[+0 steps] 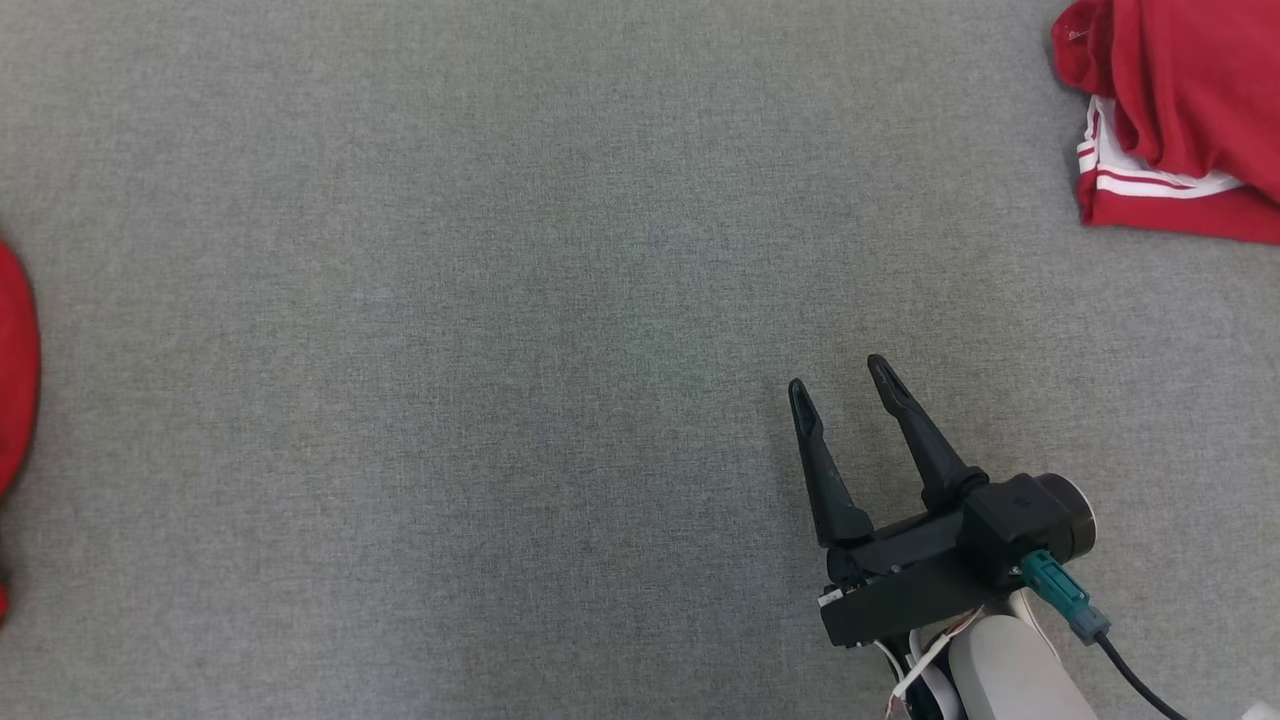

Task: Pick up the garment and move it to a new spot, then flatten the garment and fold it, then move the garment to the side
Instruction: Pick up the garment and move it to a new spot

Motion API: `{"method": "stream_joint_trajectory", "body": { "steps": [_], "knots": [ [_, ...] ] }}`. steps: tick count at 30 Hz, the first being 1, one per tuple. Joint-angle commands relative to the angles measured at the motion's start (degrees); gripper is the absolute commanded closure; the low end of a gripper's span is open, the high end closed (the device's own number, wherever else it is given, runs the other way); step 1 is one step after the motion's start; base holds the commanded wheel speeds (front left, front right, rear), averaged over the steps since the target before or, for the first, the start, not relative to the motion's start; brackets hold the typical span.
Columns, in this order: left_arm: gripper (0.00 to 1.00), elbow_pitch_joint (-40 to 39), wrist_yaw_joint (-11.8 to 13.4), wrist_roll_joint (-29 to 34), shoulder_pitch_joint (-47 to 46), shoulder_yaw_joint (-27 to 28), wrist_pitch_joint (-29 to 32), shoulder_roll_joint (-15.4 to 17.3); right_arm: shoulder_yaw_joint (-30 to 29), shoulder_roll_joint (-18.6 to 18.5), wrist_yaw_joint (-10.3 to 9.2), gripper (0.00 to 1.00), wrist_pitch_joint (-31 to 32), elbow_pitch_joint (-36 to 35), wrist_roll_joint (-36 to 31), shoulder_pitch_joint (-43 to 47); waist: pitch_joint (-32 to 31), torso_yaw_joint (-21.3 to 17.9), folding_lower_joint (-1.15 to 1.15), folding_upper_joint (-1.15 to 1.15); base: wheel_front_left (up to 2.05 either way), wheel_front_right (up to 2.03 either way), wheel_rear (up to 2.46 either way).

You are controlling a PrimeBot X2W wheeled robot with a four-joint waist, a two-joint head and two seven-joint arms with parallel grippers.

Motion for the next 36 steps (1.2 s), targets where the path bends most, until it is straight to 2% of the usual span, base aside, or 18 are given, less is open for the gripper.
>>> {"method": "stream_joint_trajectory", "body": {
  "steps": [1, 2, 4, 5, 10, 14, 23, 29, 34, 36],
  "knots": [
    [0.00, 0.7, 0.0, -1.1, 0.0, -1.3, 1.5, -0.1, 0.1, -0.4, 0.01, 0.00, 0.0, 0.1, -0.2, 0.0, -0.1, 0.1, 0.00, -0.01, 0.00, 0.00, 0.00],
    [1.00, 0.1, 0.0, -2.3, 0.3, -3.6, 2.7, -0.1, 0.1, -0.4, 0.01, 0.00, 0.0, 0.3, -0.3, 0.0, -0.2, 0.2, 0.00, -0.01, 0.00, 0.00, 0.00],
    [1.00, -1.2, 0.0, -3.5, 0.8, -5.8, -2.1, 1.4, 0.2, -0.3, 0.01, 0.00, 0.0, 0.7, 0.1, -0.2, -0.9, 0.4, 0.00, -0.01, 0.00, 0.00, 0.00],
    [1.00, -3.0, 0.0, -3.8, -0.3, -7.4, -8.1, 1.9, 0.2, -0.2, 0.01, 0.00, -0.1, 1.0, 0.4, 0.3, -2.1, 0.9, 0.00, -0.01, 0.00, 0.00, 0.00],
    [1.00, -6.2, 0.0, -2.8, -2.5, -10.7, -14.2, 2.1, 0.2, -0.2, 0.01, 0.00, -0.1, 1.4, 1.1, 1.0, -4.4, 1.9, 0.00, -0.01, 0.00, 0.00, 0.00],
    [1.00, -9.6, 0.0, -2.8, -4.2, -14.0, -17.0, 1.9, 0.4, -0.1, 0.01, 0.00, -0.1, 1.7, 1.7, 1.1, -6.0, 2.3, 0.00, -0.01, 0.00, 0.00, 0.00],
    [1.00, -22.7, 0.0, -3.6, -6.8, -22.8, -17.1, 3.2, 0.2, 0.6, 0.01, 0.00, -0.1, 1.7, 3.0, 2.1, -8.5, 0.6, 0.00, -0.01, 0.00, 0.00, 0.00],
    [1.00, -34.3, 0.0, -4.4, -6.6, -27.1, -14.7, 4.2, 0.0, 0.9, 0.01, 0.00, 0.0, 1.4, 3.3, 2.3, -9.5, -2.4, 0.00, -0.01, 0.00, 0.00, 0.00],
    [1.00, -45.4, 0.1, -4.7, -4.1, -29.9, -11.2, 3.6, -0.7, 1.1, 0.01, 0.00, 0.0, 1.0, 3.7, 2.9, -9.7, -5.8, 0.00, -0.01, 0.00, 0.00, 0.00],
    [1.00, -47.1, 0.3, -4.8, -3.7, -30.3, -10.8, 3.4, -0.8, 1.2, 0.01, 0.00, -0.1, 1.0, 3.7, 2.9, -9.7, -6.3, 0.00, -0.01, 0.00, 0.00, 0.00]
  ]
}}
